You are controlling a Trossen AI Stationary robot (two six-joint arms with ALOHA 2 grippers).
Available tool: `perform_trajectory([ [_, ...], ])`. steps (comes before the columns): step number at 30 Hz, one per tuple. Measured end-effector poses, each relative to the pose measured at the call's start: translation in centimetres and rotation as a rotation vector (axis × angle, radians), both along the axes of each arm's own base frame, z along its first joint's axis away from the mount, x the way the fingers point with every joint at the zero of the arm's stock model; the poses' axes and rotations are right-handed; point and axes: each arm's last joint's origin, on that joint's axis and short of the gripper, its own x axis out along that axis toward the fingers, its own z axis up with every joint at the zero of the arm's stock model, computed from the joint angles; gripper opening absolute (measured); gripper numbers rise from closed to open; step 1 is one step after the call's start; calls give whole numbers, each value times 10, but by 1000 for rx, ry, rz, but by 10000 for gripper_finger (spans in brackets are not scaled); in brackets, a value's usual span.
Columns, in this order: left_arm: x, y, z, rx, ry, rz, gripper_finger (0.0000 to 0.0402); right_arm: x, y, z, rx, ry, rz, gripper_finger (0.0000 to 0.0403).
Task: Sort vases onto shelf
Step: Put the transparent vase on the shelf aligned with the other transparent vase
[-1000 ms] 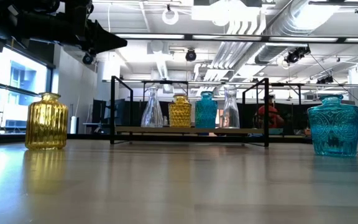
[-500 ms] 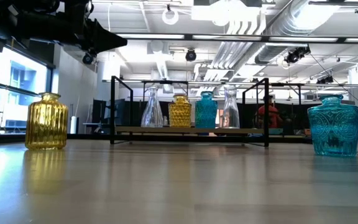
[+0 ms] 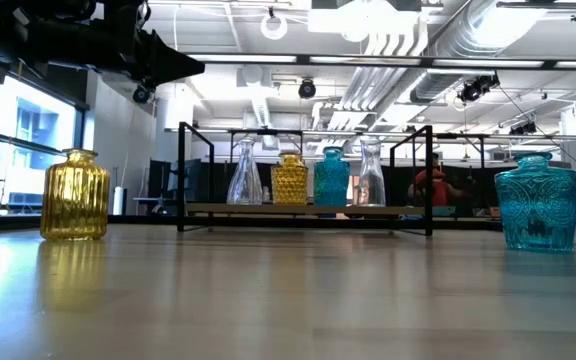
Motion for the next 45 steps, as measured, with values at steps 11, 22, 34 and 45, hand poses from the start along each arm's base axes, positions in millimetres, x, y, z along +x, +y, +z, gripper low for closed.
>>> perform_trajectory([
  [11,0,0,0,-1,1,0,5,1,0,0,-5,-26,10,147],
  [22,0,0,0,0,2,0,5,25,-15,0,-8,-98,102,110],
  [34,0,0,0,0,3,1,5,83,-71,16,8,-276,245,102],
  [45,0,0,0,-3,3,-7,5,132,-168,37,14,-366,428,102],
])
